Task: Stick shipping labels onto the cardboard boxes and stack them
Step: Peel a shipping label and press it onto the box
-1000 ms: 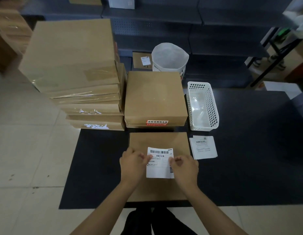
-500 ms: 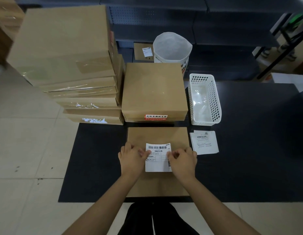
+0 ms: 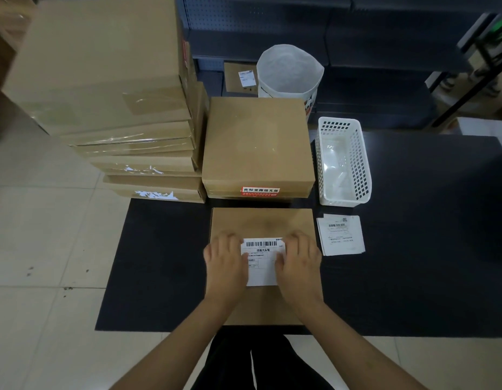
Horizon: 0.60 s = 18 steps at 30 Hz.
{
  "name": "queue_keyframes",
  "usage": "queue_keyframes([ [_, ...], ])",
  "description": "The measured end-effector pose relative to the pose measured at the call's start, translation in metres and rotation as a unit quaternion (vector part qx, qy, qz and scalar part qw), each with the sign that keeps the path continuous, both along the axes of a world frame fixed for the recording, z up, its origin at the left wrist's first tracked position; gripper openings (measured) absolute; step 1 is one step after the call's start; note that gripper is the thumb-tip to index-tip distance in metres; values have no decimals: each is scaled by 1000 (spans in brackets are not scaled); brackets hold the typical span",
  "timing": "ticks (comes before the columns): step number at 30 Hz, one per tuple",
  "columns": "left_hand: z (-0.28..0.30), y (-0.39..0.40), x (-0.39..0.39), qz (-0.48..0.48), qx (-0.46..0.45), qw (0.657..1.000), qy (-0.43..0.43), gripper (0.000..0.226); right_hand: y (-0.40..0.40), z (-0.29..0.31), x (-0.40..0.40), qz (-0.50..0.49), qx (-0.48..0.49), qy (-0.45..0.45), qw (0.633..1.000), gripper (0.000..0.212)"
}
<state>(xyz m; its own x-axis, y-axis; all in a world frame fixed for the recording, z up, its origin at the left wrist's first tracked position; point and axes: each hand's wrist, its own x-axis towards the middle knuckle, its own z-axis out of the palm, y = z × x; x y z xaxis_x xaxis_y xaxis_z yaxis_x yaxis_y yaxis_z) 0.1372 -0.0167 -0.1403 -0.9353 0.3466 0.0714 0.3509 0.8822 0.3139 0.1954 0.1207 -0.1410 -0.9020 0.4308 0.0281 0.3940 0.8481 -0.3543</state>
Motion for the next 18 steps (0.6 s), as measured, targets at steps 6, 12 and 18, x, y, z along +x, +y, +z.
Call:
queue_keyframes([
  [6, -23, 5, 22, -155, -46, 984, -71, 55, 2, -27, 3, 179, 12, -56, 982, 57],
  [12, -37, -5, 23, -159, -92, 978, -96, 63, 6, -37, 6, 178, 50, -87, 979, 60],
  [18, -33, -6, 25, -145, -83, 979, -120, 62, 2, -31, 8, 140, 47, -121, 981, 62],
])
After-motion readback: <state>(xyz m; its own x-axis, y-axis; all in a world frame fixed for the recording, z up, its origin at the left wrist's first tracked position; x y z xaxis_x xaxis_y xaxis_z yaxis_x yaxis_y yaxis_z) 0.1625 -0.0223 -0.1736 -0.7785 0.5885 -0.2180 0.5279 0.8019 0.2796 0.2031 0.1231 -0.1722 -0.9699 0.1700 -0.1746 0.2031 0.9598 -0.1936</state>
